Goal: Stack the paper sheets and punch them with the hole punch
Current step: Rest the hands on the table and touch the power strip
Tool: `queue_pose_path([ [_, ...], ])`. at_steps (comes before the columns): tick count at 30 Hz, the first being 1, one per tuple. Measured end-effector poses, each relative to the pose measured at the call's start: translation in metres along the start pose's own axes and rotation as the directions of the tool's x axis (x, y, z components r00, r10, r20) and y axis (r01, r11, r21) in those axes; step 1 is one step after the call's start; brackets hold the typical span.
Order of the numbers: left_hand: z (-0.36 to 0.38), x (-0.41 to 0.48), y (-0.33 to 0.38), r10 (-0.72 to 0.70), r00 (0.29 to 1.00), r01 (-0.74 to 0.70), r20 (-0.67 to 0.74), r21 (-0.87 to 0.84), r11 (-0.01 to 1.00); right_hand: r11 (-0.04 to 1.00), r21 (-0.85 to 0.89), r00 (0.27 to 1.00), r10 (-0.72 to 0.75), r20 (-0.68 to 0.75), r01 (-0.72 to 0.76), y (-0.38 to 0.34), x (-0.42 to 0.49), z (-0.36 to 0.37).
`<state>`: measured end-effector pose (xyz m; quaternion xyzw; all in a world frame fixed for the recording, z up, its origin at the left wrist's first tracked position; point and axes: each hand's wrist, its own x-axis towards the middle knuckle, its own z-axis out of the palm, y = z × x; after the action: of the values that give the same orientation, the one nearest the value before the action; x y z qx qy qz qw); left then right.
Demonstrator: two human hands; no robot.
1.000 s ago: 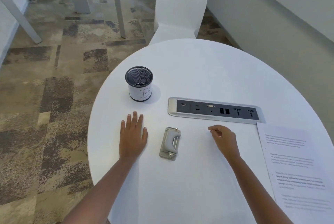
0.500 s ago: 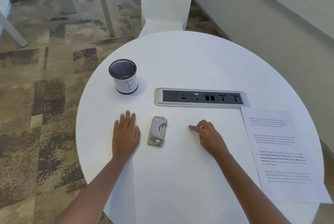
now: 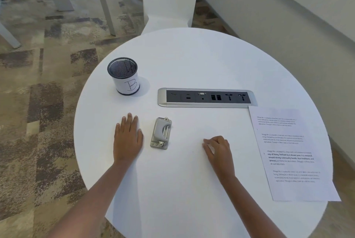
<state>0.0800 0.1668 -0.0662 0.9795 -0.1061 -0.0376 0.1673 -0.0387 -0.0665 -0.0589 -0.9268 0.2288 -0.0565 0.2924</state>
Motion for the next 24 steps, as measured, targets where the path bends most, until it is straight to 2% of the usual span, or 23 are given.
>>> queue_pose_path([
  [4, 0.0, 0.0, 0.0, 0.003, 1.0, -0.003, -0.008, 0.0, 1.0, 0.994, 0.049, 0.994, 0.097, -0.041, -0.095, -0.008, 0.002, 0.006],
  [7, 0.0, 0.0, 0.0, 0.002, 1.0, -0.002, -0.016, -0.009, 1.0, 0.992, 0.055, 0.992, 0.116, -0.058, -0.113, -0.014, 0.005, 0.006],
  [12, 0.002, 0.0, 0.0, 0.001, 0.999, -0.002, -0.034, -0.023, 1.0, 0.996, -0.053, 0.996, 0.067, -0.066, -0.071, -0.019, 0.006, 0.005],
  [17, 0.002, 0.001, -0.002, 0.004, 0.999, -0.005, -0.039, -0.024, 1.0, 0.979, -0.203, 1.0, -0.006, -0.03, 0.0, -0.017, 0.009, 0.003],
  [20, 0.002, 0.002, -0.002, 0.01, 0.999, -0.011, -0.036, -0.021, 1.0, 0.971, -0.236, 1.0, -0.029, 0.0, 0.028, -0.015, 0.014, 0.003],
  [22, 0.002, 0.002, -0.002, 0.011, 0.999, -0.012, -0.036, -0.024, 1.0, 0.992, -0.125, 1.0, 0.017, -0.01, -0.018, -0.014, 0.018, 0.002],
  [24, 0.002, 0.002, -0.002, 0.011, 0.999, -0.012, -0.037, -0.028, 1.0, 0.989, 0.093, 0.992, 0.12, -0.031, -0.117, -0.015, 0.024, -0.002],
])
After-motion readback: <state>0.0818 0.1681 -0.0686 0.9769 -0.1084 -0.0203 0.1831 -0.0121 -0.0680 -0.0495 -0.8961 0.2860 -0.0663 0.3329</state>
